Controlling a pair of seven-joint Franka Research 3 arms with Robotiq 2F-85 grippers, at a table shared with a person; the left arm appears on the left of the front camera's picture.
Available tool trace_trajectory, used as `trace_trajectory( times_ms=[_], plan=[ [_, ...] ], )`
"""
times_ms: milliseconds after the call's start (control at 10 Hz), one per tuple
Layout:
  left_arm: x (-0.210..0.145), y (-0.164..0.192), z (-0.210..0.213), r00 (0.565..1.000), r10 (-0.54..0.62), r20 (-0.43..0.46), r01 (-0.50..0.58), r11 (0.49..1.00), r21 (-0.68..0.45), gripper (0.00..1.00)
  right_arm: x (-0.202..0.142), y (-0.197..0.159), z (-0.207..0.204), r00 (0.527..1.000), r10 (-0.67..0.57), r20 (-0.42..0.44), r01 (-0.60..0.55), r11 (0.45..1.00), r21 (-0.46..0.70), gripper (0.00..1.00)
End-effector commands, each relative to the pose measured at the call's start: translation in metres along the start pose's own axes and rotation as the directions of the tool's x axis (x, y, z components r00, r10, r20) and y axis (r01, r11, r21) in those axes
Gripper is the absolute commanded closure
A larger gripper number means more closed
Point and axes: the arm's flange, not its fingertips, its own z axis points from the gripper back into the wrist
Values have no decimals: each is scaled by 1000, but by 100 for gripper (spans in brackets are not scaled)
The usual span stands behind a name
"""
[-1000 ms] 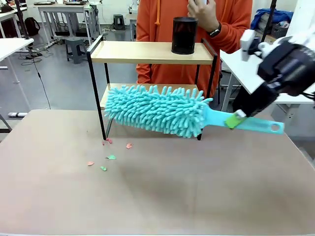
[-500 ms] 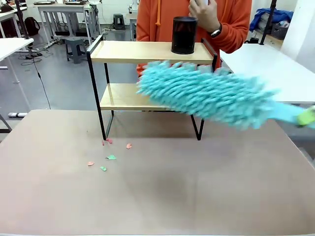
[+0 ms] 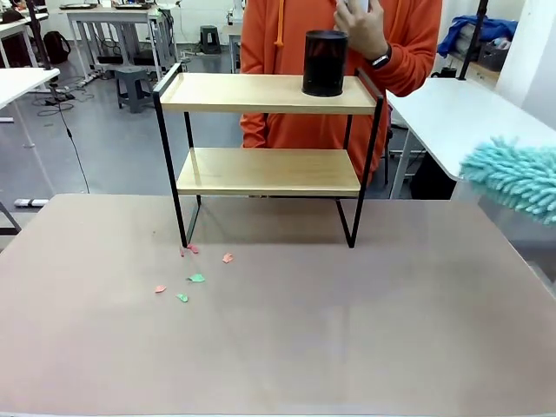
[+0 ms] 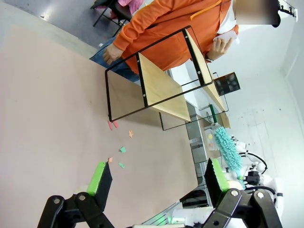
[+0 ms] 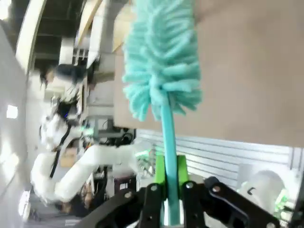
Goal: Clean the shelf.
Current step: Clean the remaining tier of the Shelf with the Duster once objects are removed.
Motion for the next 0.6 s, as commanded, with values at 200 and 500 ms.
trace_trajectory(
  times_ms=[200,500],
  plan=[
    [0,1,-3,1000,-16,15,16,1000,-19,0,0,0,0,1000,0,0,0,1000,0,100],
    [0,1,-3,1000,-16,15,16,1000,-19,0,0,0,0,1000,0,0,0,1000,0,100]
  ],
)
